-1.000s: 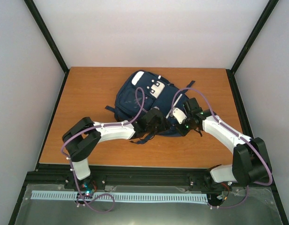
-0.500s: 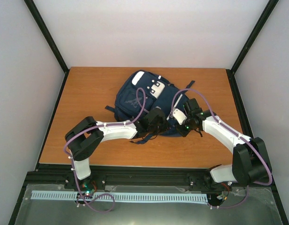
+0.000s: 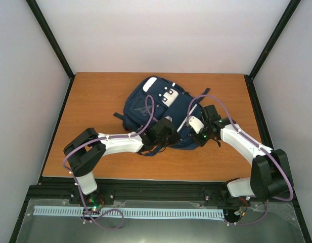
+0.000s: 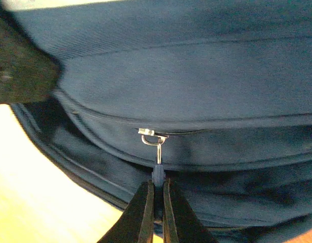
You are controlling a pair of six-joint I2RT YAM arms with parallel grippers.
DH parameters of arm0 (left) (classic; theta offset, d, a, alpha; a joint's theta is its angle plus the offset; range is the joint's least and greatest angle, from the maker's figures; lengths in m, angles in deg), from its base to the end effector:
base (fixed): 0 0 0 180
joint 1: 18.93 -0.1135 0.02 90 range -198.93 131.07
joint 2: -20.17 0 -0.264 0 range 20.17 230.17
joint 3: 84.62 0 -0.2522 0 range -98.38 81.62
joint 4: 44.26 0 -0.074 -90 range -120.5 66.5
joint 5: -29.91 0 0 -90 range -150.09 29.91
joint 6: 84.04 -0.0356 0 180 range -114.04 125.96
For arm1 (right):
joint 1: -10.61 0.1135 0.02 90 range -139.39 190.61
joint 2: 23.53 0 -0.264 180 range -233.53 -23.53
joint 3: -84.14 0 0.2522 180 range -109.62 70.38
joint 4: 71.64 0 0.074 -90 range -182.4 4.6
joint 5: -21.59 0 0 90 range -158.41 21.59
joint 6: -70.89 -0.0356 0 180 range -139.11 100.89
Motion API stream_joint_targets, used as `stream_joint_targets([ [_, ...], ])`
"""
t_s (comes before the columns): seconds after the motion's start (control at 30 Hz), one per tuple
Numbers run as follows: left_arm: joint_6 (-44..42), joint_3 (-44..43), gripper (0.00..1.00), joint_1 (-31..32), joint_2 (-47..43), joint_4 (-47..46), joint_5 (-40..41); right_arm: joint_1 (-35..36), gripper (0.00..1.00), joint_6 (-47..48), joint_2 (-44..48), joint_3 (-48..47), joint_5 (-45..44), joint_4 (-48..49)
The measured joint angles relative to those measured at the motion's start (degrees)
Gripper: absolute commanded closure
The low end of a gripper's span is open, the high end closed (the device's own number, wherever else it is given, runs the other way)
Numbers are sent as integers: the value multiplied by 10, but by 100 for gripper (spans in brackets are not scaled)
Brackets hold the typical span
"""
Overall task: Pack the student bag
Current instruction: Zip the student bag at the center of the board.
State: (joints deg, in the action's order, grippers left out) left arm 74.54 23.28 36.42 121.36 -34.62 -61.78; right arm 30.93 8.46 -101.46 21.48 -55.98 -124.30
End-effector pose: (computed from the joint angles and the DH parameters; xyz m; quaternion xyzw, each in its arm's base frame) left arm 0.2135 -0.3108 0.1813 -0.0975 0.8962 -0.3881 0.1916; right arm 0.2308 0.0936 0.2044 -0.4150 0.8834 0.0940 0.1966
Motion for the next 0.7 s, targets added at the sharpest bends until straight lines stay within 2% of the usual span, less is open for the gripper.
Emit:
stream_joint_targets([
  [0.27, -100, 36, 99, -6, -72, 63, -5, -30, 97, 38, -2, -25, -14, -12],
  [0.7, -165, 140, 99, -23, -226, 198, 2, -49, 97, 96, -56, -68, -28, -30],
])
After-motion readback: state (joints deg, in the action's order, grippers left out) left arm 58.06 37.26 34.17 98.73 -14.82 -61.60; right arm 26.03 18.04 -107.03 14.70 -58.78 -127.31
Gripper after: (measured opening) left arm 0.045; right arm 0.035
